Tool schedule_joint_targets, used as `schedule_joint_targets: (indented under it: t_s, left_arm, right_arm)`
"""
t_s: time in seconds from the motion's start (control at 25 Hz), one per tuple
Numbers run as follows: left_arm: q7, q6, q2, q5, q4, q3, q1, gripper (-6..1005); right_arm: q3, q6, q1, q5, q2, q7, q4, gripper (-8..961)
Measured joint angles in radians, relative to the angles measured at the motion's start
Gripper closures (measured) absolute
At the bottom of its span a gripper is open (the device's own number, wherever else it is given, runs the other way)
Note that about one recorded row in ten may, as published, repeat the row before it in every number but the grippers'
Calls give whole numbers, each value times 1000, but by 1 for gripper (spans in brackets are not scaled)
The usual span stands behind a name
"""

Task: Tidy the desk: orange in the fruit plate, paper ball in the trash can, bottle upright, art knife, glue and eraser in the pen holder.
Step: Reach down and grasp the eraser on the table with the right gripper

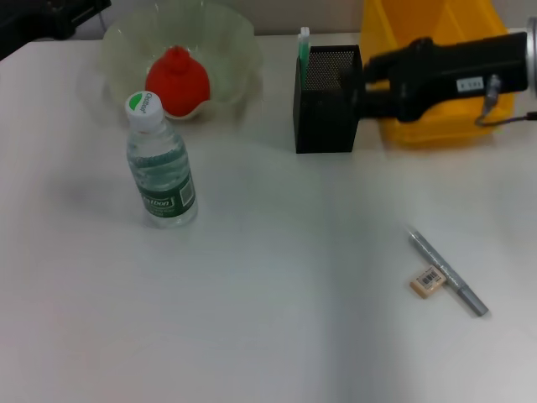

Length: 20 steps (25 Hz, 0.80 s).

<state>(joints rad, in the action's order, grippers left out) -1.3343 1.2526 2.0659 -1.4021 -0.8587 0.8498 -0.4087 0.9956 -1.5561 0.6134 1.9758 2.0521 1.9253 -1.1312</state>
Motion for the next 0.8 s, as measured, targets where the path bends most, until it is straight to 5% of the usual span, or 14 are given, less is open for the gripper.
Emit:
schedule_joint_targets:
  t_s: [0.12,0.64,0.8]
  left_arm:
    - [-3,-32,1,4,3,-8,-9,336]
    - [14,-119,3,208,117,-7,-34,336]
    - [32,-132,3,203,118,3,-39,336]
  right_arm:
    - [-4,-162,91,117,-19,63,-16,543]
    - [128,-288,248,406,-18,55,-19,541]
    - [191,-309,246,486,1,-13,-28,395]
